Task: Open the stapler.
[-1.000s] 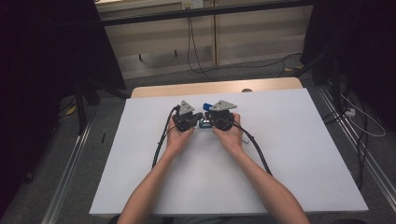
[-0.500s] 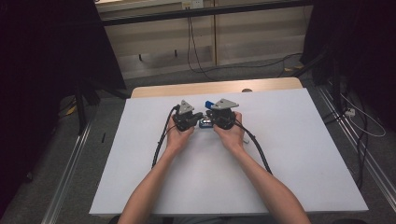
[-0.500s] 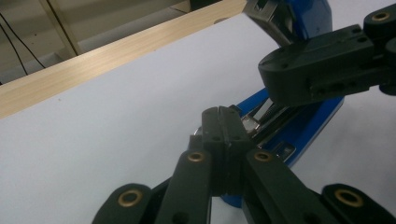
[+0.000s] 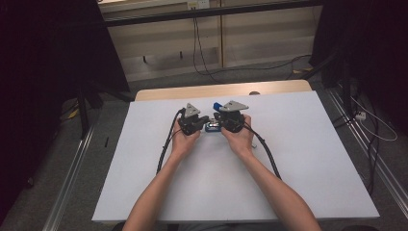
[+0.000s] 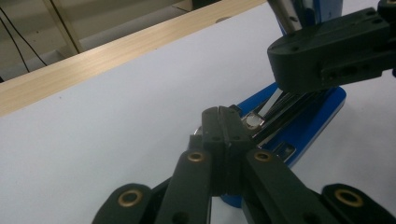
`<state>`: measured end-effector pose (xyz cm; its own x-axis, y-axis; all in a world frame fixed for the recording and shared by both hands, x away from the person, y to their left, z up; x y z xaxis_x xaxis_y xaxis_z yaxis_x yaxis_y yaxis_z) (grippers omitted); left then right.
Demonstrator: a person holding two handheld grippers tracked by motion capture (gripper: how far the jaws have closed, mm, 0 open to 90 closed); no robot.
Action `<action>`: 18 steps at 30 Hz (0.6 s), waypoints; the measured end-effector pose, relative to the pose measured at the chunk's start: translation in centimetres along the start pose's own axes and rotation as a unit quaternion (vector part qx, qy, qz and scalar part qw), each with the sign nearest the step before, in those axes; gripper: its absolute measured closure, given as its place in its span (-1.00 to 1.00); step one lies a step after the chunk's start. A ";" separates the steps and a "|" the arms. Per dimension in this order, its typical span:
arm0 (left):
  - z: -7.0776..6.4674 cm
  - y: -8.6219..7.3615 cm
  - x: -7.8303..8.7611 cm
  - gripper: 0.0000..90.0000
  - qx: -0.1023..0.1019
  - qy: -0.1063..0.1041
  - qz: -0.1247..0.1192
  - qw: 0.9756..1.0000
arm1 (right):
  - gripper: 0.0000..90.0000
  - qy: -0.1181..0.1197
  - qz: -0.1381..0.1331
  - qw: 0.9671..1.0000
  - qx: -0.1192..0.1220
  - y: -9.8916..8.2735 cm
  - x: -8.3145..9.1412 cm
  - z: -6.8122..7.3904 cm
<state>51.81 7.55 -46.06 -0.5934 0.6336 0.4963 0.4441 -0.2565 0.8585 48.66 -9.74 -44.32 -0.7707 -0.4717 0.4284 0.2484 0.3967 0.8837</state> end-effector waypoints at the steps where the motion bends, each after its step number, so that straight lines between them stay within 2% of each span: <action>1: 0.0 0.0 0.0 1.00 0.000 0.000 0.001 1.000 | 1.00 0.000 0.000 1.000 -0.001 0.0 0.0 0.0; 6: 0.1 0.0 0.0 1.00 0.007 -0.005 0.001 1.000 | 1.00 -0.001 0.000 1.000 -0.004 0.0 0.1 0.0; 18: -0.1 0.1 0.0 1.00 -0.003 0.002 0.005 1.000 | 1.00 -0.010 -0.003 1.000 -0.003 0.1 0.5 -0.4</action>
<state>51.81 7.45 -45.96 -0.5916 0.6285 0.5049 0.4458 -0.2668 0.8544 48.52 -10.20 -43.94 -0.7834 -0.4590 0.4191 0.2464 0.3897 0.8873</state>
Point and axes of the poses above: each handheld gripper's, and its own axes: x roughly backward along the jaws, y roughly out of its top, z roughly to its left, the point moved 1 cm from there along -x, roughly forward along the jaws, and after that the axes turned 11 degrees about x, right-handed, at the moved point
